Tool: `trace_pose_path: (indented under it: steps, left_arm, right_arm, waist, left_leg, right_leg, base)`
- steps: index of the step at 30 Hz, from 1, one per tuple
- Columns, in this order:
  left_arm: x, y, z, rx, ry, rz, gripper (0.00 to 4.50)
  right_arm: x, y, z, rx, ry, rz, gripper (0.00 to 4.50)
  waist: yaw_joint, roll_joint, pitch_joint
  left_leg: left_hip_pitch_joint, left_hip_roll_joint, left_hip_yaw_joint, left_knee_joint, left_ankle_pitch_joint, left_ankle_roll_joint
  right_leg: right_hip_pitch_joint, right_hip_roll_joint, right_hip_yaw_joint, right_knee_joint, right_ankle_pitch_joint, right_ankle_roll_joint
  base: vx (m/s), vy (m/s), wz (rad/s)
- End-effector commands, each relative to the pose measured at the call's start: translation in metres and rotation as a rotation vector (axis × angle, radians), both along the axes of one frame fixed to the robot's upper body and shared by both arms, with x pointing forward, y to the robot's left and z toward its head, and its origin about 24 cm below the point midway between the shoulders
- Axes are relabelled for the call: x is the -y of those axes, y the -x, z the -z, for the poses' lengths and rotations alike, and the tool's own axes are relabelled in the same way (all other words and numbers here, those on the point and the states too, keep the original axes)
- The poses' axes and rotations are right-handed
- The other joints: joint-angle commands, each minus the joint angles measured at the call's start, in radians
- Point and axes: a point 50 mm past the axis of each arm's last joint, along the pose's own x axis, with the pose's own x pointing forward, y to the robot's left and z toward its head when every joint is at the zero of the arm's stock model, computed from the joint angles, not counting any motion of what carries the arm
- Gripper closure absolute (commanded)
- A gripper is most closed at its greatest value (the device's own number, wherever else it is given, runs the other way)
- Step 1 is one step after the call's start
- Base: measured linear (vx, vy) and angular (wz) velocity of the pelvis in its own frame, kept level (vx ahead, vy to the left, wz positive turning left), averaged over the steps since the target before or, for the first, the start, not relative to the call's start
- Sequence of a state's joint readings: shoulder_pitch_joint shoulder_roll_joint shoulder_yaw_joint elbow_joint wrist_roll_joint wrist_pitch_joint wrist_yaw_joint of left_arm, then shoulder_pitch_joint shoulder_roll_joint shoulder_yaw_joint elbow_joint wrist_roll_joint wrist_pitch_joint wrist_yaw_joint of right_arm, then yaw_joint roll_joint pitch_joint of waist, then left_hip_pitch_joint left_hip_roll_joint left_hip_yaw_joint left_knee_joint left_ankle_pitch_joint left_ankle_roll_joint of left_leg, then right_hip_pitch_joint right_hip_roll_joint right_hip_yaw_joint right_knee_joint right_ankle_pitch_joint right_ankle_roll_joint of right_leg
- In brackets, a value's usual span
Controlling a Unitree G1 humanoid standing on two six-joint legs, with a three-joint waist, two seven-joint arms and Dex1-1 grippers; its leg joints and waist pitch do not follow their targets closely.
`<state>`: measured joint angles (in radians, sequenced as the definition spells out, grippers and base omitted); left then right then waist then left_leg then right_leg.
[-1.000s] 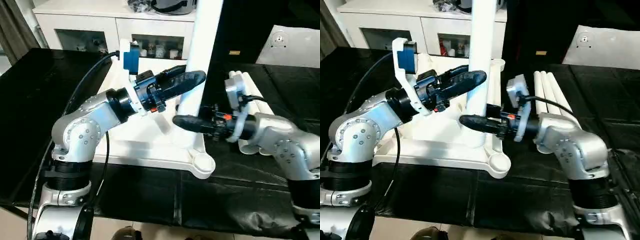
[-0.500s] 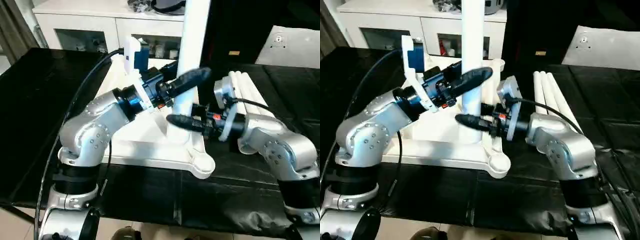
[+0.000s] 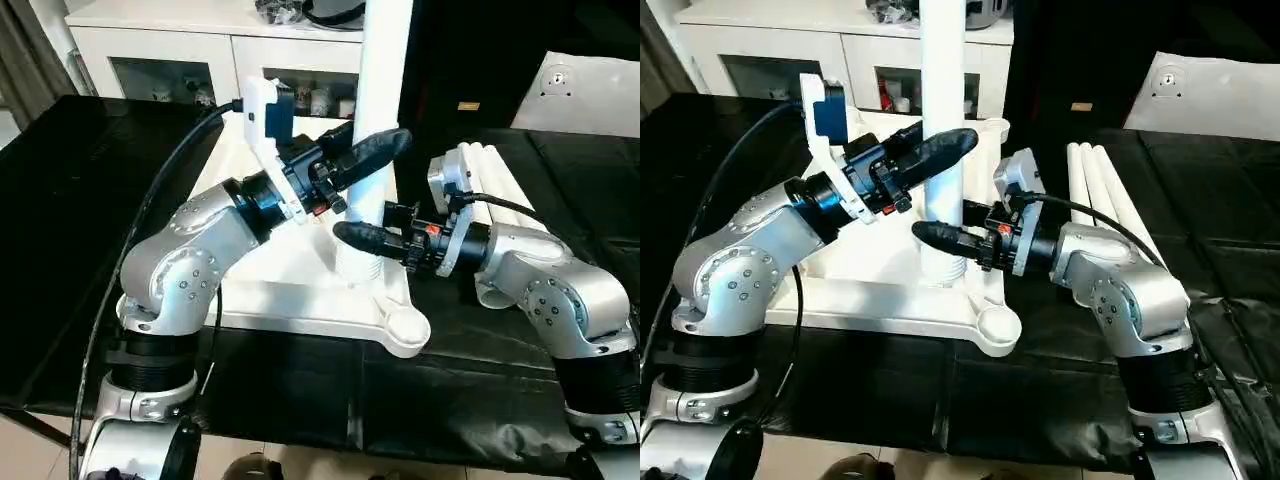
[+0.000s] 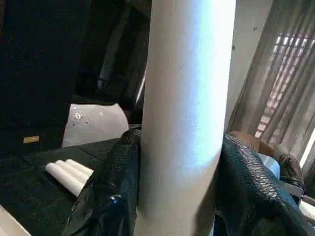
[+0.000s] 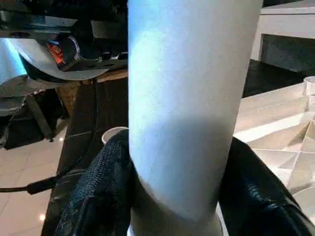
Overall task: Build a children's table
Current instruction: Pick table leg
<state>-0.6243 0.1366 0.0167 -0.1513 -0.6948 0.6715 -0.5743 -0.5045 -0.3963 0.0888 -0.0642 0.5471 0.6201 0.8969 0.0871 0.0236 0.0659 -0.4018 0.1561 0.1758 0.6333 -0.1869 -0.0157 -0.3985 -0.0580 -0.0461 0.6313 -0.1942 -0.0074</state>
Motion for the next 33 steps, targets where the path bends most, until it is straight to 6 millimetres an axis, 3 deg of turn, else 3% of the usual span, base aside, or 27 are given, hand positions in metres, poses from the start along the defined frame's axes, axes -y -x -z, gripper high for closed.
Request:
trace_pose_path:
  steps: [1,3,13,31,33]
  left_arm:
    - [0.0,-0.002,-0.001,-0.022,0.0,-0.009,2.63]
    - [-0.001,-0.002,-0.002,-0.022,-0.001,-0.006,2.63]
    - [0.002,0.003,-0.003,0.011,-0.017,0.064,2.65]
    - [0.009,0.016,-0.005,0.089,-0.078,0.218,2.65]
    - [0.008,0.016,-0.005,0.09,-0.081,0.22,2.65]
  right_arm:
    - [0.0,-0.003,-0.007,0.055,0.027,0.019,2.59]
    - [0.0,-0.002,-0.008,0.038,0.015,0.004,1.89]
    - [0.005,0.0,-0.012,0.007,0.015,-0.048,1.22]
    - [0.001,0.009,-0.011,-0.075,-0.01,-0.19,1.17]
    - [0.001,0.01,-0.011,-0.077,-0.009,-0.191,1.54]
  waist:
    - [-0.004,-0.019,-0.076]
    - [-0.003,-0.02,-0.077]
    - [-0.003,-0.021,-0.076]
    - [-0.003,-0.024,-0.076]
    - [-0.002,-0.024,-0.076]
  left_leg:
    - [0.025,0.066,-0.023,-0.073,-0.115,0.017]
    - [0.025,0.065,-0.022,-0.073,-0.115,0.018]
    - [0.025,0.066,-0.023,-0.073,-0.105,0.024]
    - [0.026,0.067,-0.023,-0.073,-0.112,0.018]
    - [0.026,0.067,-0.022,-0.073,-0.112,0.016]
  right_leg:
    - [0.045,-0.084,0.047,-0.079,-0.206,-0.193]
    - [0.046,-0.084,0.047,-0.079,-0.208,-0.193]
    - [0.046,-0.083,0.047,-0.078,-0.207,-0.191]
    - [0.046,-0.084,0.047,-0.078,-0.224,-0.191]
    - [0.046,-0.086,0.047,-0.078,-0.223,-0.193]
  base:
    - [0.0,0.0,0.0]
    - [0.0,0.0,0.0]
    - [0.0,0.0,0.0]
    - [0.0,0.0,0.0]
    - [0.0,0.0,0.0]
